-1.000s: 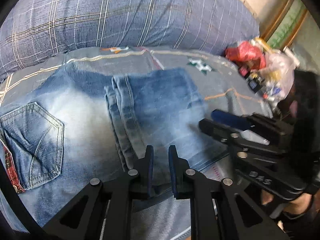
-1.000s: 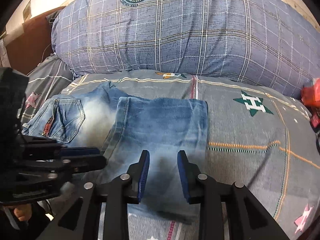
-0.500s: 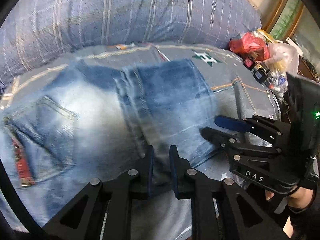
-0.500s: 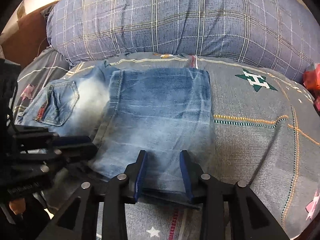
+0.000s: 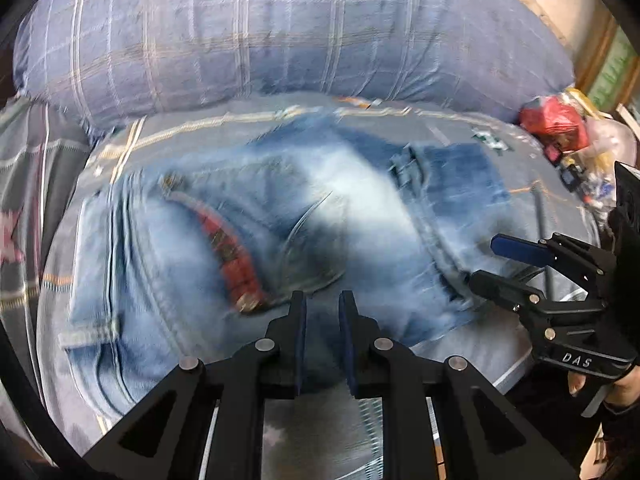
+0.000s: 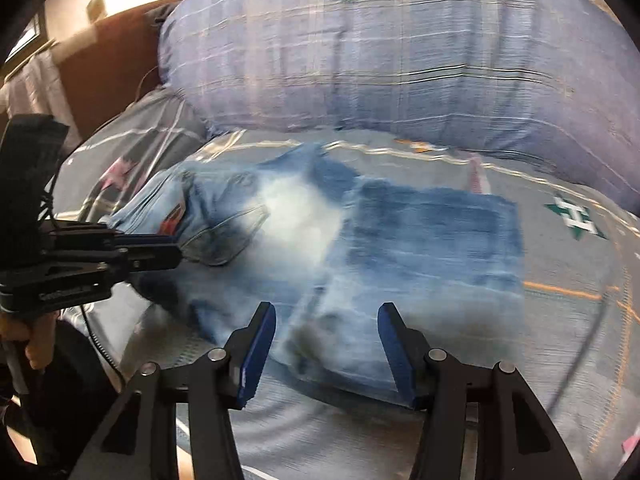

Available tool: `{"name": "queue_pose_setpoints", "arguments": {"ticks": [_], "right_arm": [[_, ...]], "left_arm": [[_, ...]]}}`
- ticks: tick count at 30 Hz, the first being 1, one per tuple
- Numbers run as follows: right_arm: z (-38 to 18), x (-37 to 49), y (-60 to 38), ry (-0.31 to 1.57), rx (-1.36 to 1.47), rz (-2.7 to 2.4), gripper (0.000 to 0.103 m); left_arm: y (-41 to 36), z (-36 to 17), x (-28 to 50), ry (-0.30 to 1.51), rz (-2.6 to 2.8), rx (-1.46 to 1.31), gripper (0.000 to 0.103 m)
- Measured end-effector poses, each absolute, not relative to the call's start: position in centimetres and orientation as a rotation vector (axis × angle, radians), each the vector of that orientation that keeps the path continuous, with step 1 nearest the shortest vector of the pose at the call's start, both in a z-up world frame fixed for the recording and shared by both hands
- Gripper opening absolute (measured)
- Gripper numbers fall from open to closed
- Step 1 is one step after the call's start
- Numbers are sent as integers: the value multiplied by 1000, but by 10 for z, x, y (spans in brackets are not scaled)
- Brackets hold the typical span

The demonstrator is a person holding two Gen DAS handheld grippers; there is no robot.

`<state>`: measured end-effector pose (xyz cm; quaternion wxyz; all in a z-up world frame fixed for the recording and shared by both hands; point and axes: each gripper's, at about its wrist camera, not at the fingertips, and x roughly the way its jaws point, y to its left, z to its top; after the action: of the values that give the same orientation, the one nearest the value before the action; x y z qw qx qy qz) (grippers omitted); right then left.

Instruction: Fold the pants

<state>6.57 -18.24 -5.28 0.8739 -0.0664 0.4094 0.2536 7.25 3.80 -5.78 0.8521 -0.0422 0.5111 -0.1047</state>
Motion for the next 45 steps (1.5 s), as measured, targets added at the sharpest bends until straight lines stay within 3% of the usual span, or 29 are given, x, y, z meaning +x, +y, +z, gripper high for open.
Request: {"name": "queue_pose_setpoints", "arguments": {"ticks": [4, 7, 15, 24, 28, 32, 39, 42, 44, 45], "right_arm": [[-87, 67, -164, 927, -164, 538, 60], [-96, 60, -155, 883, -246, 516, 64], [-66, 61, -151, 873, -173, 528, 64], [-48, 55, -60, 842, -234, 709, 64], [-78, 61, -24, 906, -293, 720, 65], [-92, 73, -29, 949, -159, 743, 69], [-64, 51, -22, 881, -199, 732, 70], [-51, 33, -10, 832, -250, 771, 72], [-46, 23, 5, 808, -293, 819, 72], [-46, 20, 11, 803, -308, 836, 72]], "left_arm": [[39, -76, 66, 1074, -228, -69, 17], [40, -69, 66, 1070, -242, -64, 17], [99, -30, 67, 1013, -174, -143, 21], [132, -61, 71, 1059, -70, -114, 21], [133, -84, 73, 1095, -80, -101, 21], [145, -80, 75, 1085, -132, -178, 21], [172, -63, 78, 1054, -155, -337, 21], [178, -57, 78, 1036, -110, -311, 26], [187, -58, 81, 1038, -95, -342, 39], [190, -59, 83, 1043, -89, -352, 39]]}}
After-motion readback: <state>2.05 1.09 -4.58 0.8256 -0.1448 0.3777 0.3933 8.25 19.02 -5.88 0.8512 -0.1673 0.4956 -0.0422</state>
